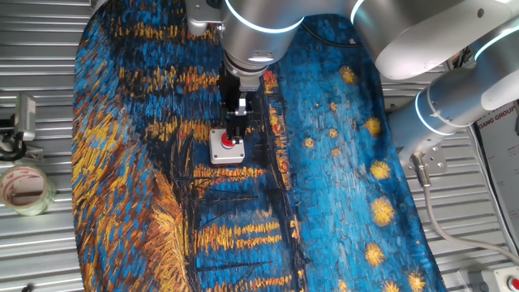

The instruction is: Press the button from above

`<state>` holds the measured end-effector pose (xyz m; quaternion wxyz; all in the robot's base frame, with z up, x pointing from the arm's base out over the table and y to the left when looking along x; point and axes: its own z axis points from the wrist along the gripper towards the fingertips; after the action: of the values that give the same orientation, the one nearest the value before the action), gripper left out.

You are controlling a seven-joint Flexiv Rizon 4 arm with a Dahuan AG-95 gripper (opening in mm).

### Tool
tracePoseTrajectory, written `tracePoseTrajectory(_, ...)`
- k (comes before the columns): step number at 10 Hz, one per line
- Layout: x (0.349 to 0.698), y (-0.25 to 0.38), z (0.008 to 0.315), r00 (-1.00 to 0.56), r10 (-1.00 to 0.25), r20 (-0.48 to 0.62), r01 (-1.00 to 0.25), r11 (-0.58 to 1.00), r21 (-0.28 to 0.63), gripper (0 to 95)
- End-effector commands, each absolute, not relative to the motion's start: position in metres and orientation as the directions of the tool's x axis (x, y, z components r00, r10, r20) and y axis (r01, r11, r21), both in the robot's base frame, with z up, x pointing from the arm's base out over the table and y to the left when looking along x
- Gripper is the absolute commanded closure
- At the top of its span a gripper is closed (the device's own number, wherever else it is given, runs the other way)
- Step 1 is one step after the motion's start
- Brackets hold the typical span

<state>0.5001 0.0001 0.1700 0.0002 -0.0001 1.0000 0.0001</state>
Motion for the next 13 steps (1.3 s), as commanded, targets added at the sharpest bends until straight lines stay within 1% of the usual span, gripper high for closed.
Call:
tracePoseTrajectory(1,0.4999,0.0001,0.1704,-0.996,-0.085,-0.033,-0.086,0.996,0.021,95.0)
tracePoseTrajectory(13,0.4998,0.0002,0.1706,-0.996,-0.083,-0.032,-0.083,0.996,0.012,95.0)
